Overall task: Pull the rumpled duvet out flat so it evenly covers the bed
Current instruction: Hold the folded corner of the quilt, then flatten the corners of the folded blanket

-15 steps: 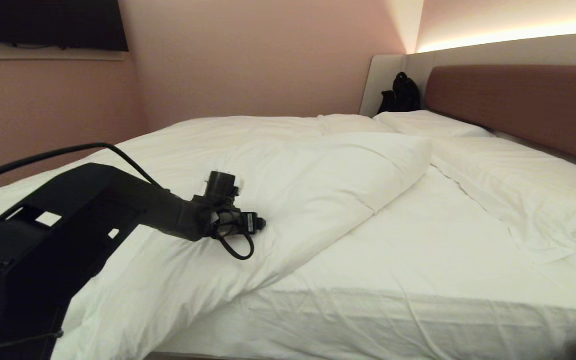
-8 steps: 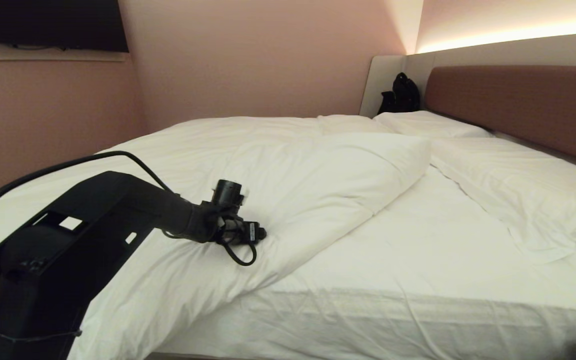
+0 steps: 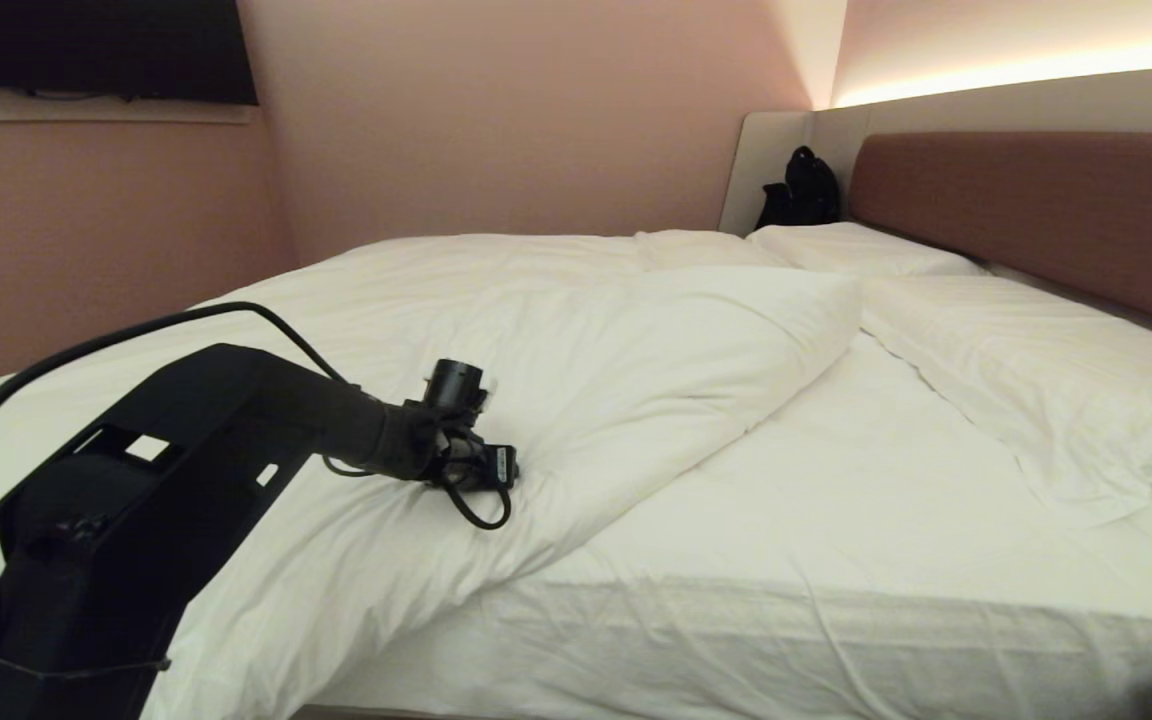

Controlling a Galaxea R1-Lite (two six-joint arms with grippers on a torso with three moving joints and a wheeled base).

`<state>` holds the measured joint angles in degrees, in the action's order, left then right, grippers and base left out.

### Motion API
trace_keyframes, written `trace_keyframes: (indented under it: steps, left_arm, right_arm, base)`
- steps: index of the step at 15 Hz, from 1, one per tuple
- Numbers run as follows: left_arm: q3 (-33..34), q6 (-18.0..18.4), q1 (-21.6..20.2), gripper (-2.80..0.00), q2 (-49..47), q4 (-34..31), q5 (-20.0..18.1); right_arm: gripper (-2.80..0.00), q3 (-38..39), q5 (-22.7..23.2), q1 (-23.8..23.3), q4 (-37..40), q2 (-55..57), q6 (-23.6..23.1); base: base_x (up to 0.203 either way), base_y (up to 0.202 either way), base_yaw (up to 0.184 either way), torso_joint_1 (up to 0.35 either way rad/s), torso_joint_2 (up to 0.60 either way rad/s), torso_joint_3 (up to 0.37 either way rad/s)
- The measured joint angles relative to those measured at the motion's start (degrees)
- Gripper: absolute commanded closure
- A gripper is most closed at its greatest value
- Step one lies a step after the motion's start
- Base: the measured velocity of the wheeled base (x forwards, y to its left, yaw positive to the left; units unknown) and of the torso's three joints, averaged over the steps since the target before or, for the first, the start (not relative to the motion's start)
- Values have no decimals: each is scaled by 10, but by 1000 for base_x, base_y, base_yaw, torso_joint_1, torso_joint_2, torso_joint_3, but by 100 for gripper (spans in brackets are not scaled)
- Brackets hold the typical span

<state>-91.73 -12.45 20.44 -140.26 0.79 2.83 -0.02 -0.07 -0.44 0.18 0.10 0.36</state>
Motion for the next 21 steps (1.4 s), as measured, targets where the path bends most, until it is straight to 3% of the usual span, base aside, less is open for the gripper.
trace_keyframes:
  steps: [12, 21]
  left_arm:
    - [2, -8, 21, 0, 43, -35, -6]
    - [-1, -45, 59, 0, 118, -49, -14]
  right_arm:
    - [0, 0, 0, 0, 0, 0, 0]
    - [0, 0, 0, 0, 0, 0, 0]
  base:
    - [0, 0, 0, 0, 0, 0]
    - [0, 0, 0, 0, 0, 0]
